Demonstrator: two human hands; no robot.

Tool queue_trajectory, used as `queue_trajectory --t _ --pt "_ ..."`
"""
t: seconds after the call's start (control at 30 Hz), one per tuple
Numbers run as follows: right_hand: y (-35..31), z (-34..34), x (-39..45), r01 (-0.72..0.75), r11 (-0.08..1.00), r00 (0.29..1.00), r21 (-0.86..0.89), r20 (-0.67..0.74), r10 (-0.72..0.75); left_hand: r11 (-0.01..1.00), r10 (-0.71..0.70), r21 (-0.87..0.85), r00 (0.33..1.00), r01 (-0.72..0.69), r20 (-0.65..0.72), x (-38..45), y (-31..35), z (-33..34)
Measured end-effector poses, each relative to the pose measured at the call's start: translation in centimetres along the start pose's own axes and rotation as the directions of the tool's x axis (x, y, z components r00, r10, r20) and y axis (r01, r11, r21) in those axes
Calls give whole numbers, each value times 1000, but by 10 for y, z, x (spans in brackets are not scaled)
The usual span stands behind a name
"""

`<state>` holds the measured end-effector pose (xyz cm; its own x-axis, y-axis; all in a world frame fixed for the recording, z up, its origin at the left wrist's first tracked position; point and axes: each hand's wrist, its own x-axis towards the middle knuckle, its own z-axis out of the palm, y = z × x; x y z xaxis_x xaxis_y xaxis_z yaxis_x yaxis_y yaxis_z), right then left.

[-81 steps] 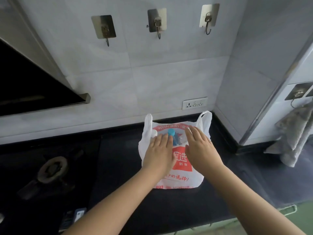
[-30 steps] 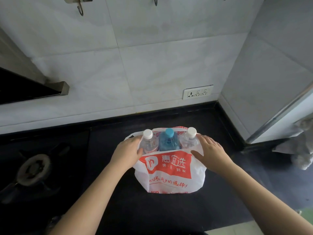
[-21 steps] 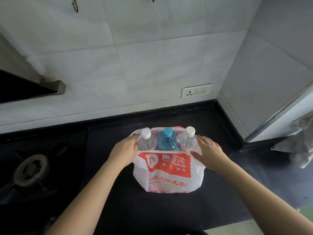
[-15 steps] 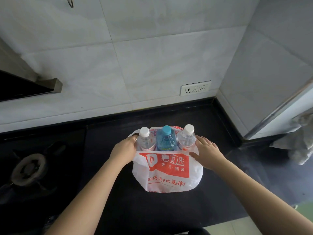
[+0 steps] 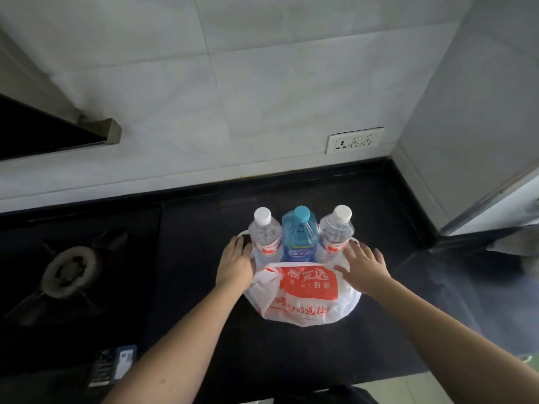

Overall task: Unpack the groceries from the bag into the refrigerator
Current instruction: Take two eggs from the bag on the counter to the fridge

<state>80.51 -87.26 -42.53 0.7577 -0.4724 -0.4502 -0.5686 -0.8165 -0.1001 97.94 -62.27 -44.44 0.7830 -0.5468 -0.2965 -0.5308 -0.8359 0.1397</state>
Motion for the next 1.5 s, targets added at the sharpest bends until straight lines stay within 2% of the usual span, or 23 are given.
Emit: queue_trajectory --t 0.1,0.2,0.3,0.37,0.47,0.57,0.7,0.73,0.83,0.93,1.0,1.03,1.1,1.13,1.2,1.27,1.37,1.5 --pt "3 11 -6 -16 1000 999 23 -44 17 999 -4 33 999 6 -41 -10 -6 7" --pt "6 18 -18 2 998 976 70 -217 14 999 25 37 993 -20 -118 -24 0 4" --pt "15 24 -32 113 980 905 164 -424 -33 997 65 61 969 -52 -240 -48 4 1" --pt "17 30 -42 203 964 866 170 -491 -95 994 97 80 946 -75 -310 -62 7 0" --pt "12 38 -54 316 940 825 130 -528 -204 964 262 52 890 -262 -373 -78 10 3" --pt "5 41 -61 393 915 810 95 -506 -296 891 426 11 826 -454 -369 -82 12 8" --pt "1 36 -66 499 867 754 14 -500 -426 800 580 23 763 -600 -286 -80 11 10" --pt "0 34 -67 516 856 749 -3 -483 -454 793 590 5 765 -609 -259 -81 12 8" --pt "0 26 -69 542 840 761 17 -434 -483 832 513 -115 832 -543 -212 -85 15 0" --pt "-1 25 -76 534 840 793 98 -402 -457 849 499 -91 846 -521 -188 -87 17 0" --pt "-1 25 -82 500 855 831 135 -354 -430 836 531 -51 830 -546 -171 -88 16 2" --pt "-1 26 -84 503 856 828 120 -353 -437 820 560 -29 812 -572 -161 -89 15 3" --pt "0 33 -84 551 835 766 -6 -394 -508 786 615 9 779 -619 -124 -90 13 5" --pt "-1 35 -85 543 837 764 -71 -372 -528 773 633 28 766 -634 -112 -92 13 7" --pt "-3 38 -86 490 866 823 -98 -275 -497 748 663 58 740 -661 -118 -94 13 11" --pt "-1 47 -83 459 881 851 -113 -231 -472 732 679 74 718 -677 -152 -98 13 15" --pt "-2 56 -83 462 880 853 -109 -216 -475 715 697 79 698 -695 -165 -102 12 21" --pt "-6 62 -79 473 853 816 -218 -258 -518 725 686 66 711 -685 -151 -99 12 20"
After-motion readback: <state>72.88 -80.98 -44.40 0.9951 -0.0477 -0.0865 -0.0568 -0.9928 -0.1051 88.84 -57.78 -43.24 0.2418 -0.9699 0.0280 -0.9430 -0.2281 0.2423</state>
